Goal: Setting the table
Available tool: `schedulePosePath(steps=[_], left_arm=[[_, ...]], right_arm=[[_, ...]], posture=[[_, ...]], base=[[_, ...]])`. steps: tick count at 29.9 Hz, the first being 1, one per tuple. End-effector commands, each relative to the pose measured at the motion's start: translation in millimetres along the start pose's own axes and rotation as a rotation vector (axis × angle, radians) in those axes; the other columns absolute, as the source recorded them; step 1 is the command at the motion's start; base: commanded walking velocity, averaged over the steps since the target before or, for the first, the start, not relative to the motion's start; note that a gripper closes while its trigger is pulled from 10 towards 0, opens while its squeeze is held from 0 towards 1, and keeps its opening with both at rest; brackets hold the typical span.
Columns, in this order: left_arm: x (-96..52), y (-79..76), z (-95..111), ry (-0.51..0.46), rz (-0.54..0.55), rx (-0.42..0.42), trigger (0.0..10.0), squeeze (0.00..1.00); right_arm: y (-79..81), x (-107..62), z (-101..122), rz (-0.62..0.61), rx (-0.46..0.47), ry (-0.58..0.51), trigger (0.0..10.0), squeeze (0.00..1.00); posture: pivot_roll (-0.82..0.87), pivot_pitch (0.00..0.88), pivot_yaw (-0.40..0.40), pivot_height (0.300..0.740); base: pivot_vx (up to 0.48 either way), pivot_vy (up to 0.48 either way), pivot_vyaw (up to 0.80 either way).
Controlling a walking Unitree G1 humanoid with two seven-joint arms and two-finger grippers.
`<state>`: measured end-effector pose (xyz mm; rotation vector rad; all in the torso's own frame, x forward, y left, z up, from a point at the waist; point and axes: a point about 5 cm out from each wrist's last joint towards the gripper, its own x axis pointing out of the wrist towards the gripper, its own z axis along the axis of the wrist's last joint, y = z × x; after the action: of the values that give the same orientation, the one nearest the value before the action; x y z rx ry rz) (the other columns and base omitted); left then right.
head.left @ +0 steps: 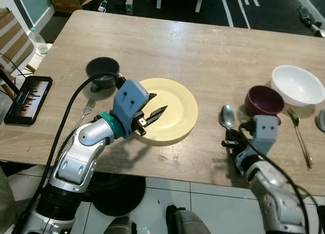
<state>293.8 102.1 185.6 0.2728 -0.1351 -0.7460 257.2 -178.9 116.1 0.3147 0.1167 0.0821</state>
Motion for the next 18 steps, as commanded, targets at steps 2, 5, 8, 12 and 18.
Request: schedulePosePath(steps=[2, 5, 8, 12, 18], left_arm=[[0.7, 5.3, -3.3, 0.018, 0.054, -0.005, 10.0, 0.0], [1.3, 8.3, -3.0, 0.019, 0.084, -0.01, 10.0, 0.0], [2.6, 11.4, -1.8, 0.016, 0.111, -0.012, 10.0, 0.0], [4.8, 12.8, -0.2, 0.012, 0.13, -0.007, 10.0, 0.0], [10.1, 16.9, 2.7, -0.003, 0.198, -0.03, 10.0, 0.0]], right_arm=[[17.2, 0.5, 34.5, 0.072, 0.03, -0.189, 0.0, 0.0], [25.2, 0.6, 48.7, 0.085, 0.04, -0.262, 0.0, 0.0], [32.2, 1.8, 64.7, 0.087, 0.02, -0.329, 10.0, 0.0], [36.0, 3.4, 74.8, 0.069, -0.023, -0.374, 10.0, 0.0], [28.6, 8.6, 71.6, -0.062, -0.173, -0.397, 10.0, 0.0]], posture=[[0.03, 0.063, 0.028, 0.74], [0.03, 0.06, 0.032, 0.74], [0.03, 0.055, 0.04, 0.74], [0.03, 0.054, 0.045, 0.74], [0.02, 0.051, 0.048, 0.74]], base=[[0.0, 0.0, 0.0], [0.0, 0.0, 0.0], [0.0, 0.0, 0.0], [0.0, 0.0, 0.0], [0.0, 0.0, 0.0]])
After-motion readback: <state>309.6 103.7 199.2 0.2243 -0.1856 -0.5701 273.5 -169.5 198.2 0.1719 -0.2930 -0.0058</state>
